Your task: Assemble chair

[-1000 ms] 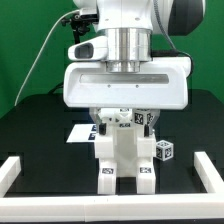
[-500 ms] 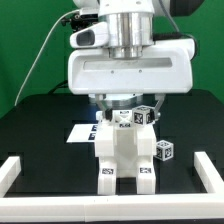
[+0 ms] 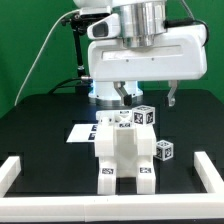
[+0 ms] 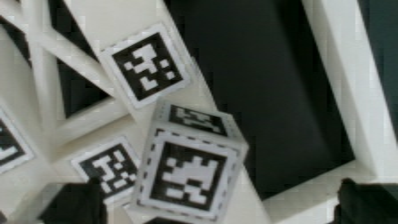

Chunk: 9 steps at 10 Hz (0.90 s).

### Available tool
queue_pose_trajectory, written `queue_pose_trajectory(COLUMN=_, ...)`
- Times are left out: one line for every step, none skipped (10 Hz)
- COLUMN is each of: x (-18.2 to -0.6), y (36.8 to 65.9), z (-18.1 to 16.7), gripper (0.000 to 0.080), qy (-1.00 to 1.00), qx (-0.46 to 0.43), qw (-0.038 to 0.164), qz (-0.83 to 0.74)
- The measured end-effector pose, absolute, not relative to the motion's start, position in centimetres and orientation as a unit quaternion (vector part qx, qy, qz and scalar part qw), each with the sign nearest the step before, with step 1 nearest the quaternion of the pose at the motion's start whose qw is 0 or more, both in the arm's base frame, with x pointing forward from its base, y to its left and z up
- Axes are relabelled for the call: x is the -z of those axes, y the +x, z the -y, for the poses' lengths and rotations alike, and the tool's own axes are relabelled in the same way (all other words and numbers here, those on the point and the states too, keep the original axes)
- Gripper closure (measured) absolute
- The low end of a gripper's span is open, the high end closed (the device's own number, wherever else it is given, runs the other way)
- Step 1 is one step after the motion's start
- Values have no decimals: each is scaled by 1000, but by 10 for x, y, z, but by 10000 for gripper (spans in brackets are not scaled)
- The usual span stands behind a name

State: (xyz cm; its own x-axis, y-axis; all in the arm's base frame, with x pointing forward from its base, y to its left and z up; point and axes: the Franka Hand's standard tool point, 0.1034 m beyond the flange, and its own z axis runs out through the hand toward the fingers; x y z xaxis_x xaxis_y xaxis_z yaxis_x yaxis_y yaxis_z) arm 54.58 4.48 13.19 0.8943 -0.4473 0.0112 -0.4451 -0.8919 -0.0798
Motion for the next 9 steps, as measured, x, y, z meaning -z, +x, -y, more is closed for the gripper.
queue_pose_trajectory(x=-127, y=549, z=-41, gripper=150, qy=-970, qx=12, qw=36, qz=-239)
queue_pose_trajectory(x=-124, y=551, z=-38, gripper=150, qy=-970, qx=11, qw=34, qz=-241)
queue_pose_trajectory(x=-123, y=550, z=-39, gripper=150, qy=-970, qx=11, qw=34, qz=-240)
queue_pose_trajectory(x=-123, y=550, z=-39, gripper=150, qy=-970, qx=10, qw=34, qz=-240)
queue_pose_trajectory(x=-123, y=550, z=-39, gripper=150, qy=-970, qx=10, qw=34, qz=-240)
queue_pose_trajectory(x=-122, y=549, z=-39, gripper=150, qy=-967, qx=9, qw=33, qz=-251)
queue_pose_trajectory(x=-119, y=545, z=-38, gripper=150, qy=-957, qx=5, qw=32, qz=-289)
queue_pose_trajectory(x=-117, y=542, z=-40, gripper=150, qy=-949, qx=7, qw=31, qz=-314)
queue_pose_trajectory(x=-117, y=542, z=-39, gripper=150, qy=-950, qx=7, qw=31, qz=-310)
